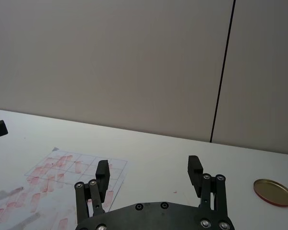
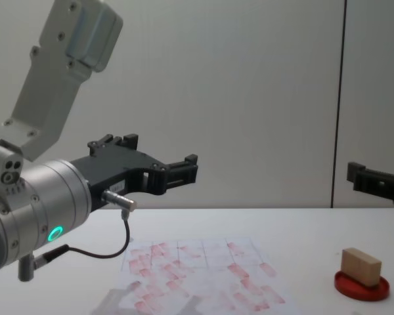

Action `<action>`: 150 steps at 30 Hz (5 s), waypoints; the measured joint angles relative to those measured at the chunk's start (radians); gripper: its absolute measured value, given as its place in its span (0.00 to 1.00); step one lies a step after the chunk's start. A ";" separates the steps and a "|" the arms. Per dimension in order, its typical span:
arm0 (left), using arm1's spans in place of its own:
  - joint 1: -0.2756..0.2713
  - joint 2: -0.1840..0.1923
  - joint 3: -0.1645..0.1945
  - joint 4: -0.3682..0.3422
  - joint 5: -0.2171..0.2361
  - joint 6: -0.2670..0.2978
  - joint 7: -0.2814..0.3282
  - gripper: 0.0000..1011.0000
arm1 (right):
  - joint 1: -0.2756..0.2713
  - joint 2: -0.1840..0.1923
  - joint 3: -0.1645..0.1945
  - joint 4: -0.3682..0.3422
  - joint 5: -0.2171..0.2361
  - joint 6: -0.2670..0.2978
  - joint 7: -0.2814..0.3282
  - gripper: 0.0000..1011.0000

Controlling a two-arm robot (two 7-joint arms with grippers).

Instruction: Use the one hand to pick up the stamp and affix it onto the A4 paper.

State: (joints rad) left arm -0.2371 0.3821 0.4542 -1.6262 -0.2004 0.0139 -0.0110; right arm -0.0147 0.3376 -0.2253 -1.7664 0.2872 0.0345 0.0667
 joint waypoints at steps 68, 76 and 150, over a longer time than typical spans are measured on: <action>0.000 0.000 0.000 0.000 0.000 0.000 0.000 0.98 | 0.135 -0.031 0.011 0.256 -0.025 0.081 0.125 0.99; 0.000 0.000 0.000 0.000 0.000 0.000 0.000 0.98 | 0.145 -0.038 0.007 0.285 -0.028 0.087 0.131 0.99; 0.000 0.000 0.000 0.000 0.000 0.000 0.000 0.98 | 0.187 -0.087 -0.036 0.283 -0.051 0.026 0.245 0.22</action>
State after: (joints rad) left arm -0.2371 0.3821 0.4542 -1.6262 -0.2004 0.0139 -0.0109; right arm 0.1720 0.2510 -0.2609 -1.4831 0.2362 0.0601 0.3117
